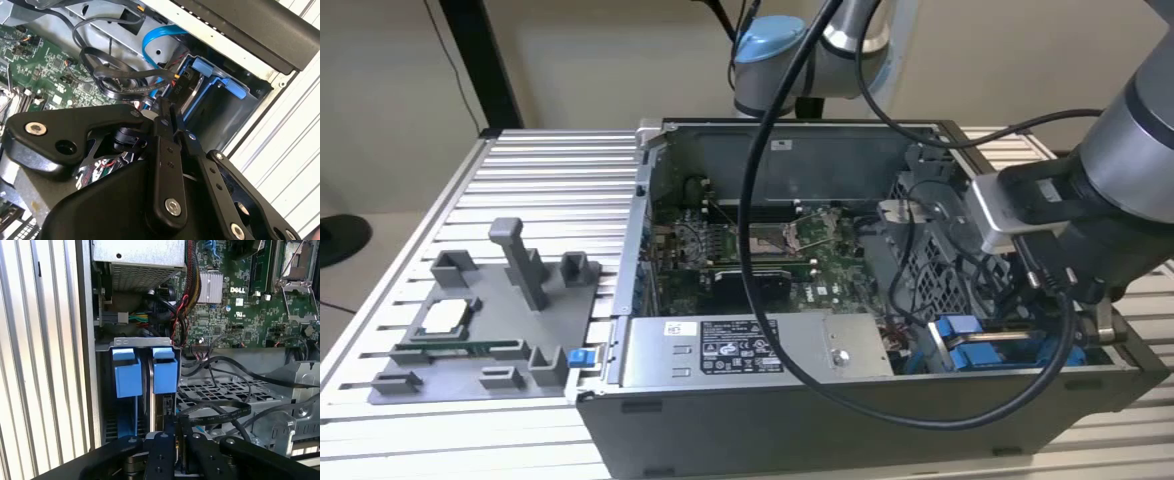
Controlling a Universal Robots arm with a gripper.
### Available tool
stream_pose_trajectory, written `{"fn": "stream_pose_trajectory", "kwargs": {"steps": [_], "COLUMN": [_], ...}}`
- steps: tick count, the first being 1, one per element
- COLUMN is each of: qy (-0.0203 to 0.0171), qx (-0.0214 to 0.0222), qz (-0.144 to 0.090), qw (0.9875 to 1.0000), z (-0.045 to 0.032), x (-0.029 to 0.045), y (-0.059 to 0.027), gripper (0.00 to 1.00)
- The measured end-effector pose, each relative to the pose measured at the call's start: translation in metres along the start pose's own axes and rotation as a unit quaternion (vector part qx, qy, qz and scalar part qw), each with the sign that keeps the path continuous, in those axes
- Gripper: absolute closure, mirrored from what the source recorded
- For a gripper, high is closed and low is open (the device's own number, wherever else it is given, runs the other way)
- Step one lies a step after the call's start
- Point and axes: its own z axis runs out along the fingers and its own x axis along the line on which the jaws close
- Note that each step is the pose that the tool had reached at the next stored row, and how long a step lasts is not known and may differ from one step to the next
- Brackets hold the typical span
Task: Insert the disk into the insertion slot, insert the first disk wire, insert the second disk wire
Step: 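Insert the second disk wire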
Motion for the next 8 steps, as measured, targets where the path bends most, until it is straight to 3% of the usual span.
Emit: {"fn": "stream_pose_trajectory", "kwargs": {"steps": [8], "qy": [0.0007], "qx": [0.0004], "qz": [0.0], "qw": [1.0], "z": [0.0015], "x": [0.0005], "y": [0.0002], "gripper": [1.0]}}
